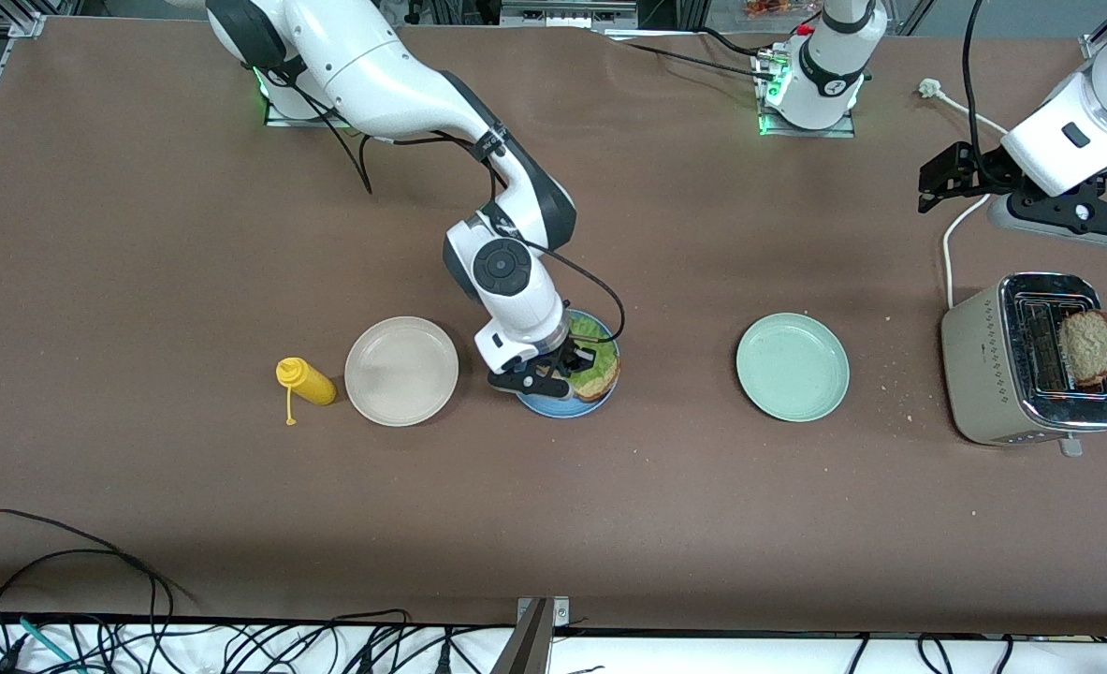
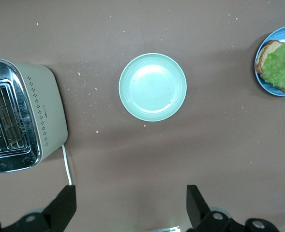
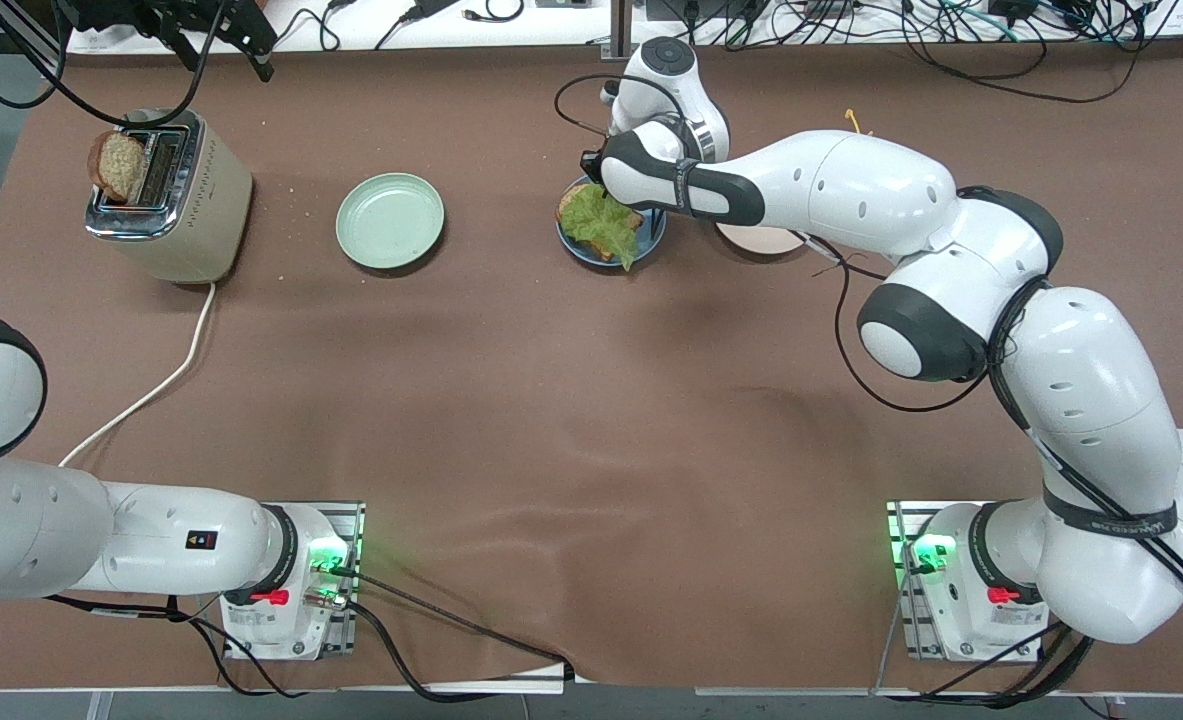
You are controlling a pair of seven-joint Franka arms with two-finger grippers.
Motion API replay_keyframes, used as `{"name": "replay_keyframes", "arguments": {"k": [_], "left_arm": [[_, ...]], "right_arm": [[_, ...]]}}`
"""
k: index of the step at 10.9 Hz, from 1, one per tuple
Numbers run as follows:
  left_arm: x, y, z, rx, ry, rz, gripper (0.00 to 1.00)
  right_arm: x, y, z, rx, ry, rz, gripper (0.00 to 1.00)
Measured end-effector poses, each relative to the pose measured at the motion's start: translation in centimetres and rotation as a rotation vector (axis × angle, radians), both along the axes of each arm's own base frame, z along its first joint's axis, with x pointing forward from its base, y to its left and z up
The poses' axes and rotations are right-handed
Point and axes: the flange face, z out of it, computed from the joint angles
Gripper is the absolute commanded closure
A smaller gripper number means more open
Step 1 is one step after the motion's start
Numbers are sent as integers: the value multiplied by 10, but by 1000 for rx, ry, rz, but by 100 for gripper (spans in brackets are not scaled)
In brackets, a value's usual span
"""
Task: Make sandwich in blue plate with both arms
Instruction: 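Raise the right gripper away from the blue plate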
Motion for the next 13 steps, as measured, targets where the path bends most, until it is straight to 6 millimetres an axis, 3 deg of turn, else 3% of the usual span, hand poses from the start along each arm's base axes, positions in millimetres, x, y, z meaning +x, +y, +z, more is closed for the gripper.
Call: {"name": "replay_keyframes", "arguments": {"k": [1, 3, 6, 9, 11, 13], "left_arm": [[0, 0, 0, 0, 0, 0, 0], [0, 0, 0, 0, 1, 0, 0], [0, 0, 0, 0, 1, 0, 0], [0, 0, 0, 0, 1, 0, 0], [0, 0, 0, 0, 1, 0, 0], [0, 0, 0, 0, 2, 0, 0]], "right_arm": [[6, -7, -8, -11, -17, 9, 100], [16, -20, -28, -21, -46, 21, 1], [17, -20, -37, -9, -77, 27, 0], [14, -13, -28, -6, -84, 50, 0], [10, -6, -3, -3, -83, 71, 0], [12, -13, 30, -22, -70, 125, 0]]}}
